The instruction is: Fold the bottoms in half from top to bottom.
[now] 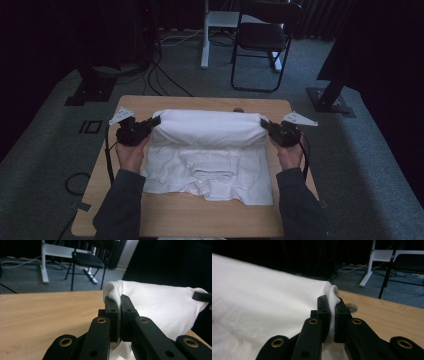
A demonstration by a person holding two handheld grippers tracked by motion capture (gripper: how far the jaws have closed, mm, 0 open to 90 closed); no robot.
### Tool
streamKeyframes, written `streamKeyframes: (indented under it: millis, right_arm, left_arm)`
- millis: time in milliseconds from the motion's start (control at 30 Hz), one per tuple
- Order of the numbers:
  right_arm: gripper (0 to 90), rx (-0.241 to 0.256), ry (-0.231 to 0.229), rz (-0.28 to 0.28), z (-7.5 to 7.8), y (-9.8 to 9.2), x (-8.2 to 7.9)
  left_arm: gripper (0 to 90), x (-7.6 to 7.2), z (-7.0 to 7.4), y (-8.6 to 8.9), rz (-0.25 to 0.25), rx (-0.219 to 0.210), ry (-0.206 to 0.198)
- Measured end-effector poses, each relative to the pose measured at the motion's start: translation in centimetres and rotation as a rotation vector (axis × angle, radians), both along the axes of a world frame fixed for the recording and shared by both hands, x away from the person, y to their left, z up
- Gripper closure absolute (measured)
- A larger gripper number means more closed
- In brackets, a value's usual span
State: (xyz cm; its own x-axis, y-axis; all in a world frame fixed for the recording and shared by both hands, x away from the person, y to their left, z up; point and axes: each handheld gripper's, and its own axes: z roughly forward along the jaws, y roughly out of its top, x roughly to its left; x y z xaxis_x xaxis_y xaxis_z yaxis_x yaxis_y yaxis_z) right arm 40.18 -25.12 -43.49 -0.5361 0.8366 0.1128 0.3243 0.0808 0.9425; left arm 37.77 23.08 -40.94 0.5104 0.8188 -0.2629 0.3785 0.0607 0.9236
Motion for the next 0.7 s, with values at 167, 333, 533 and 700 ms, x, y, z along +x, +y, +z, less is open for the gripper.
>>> streamKeyframes:
  millis: [167,333,533,700]
  right_arm:
    - [85.1,-0.030,0.028,0.043,-1.3,-0.4,-2.4]
    - [65.6,-0.076,0.093,0.085,-3.7,-0.1,-5.2]
    - [48.5,-0.067,0.059,0.050,-2.3,1.0,-5.5]
    - [54.5,-0.133,0.081,0.054,-2.1,5.6,-4.0]
  left_arm:
    - [87.3,-2.5,-1.7,0.3,-0.055,0.014,0.042]
    - [66.4,-4.0,-3.1,0.3,-0.070,0.068,0.064]
    - [62.2,-2.8,-1.7,-1.5,-0.052,0.101,0.075]
    - [64.5,-0.8,-2.8,-5.9,-0.108,0.148,0.131]
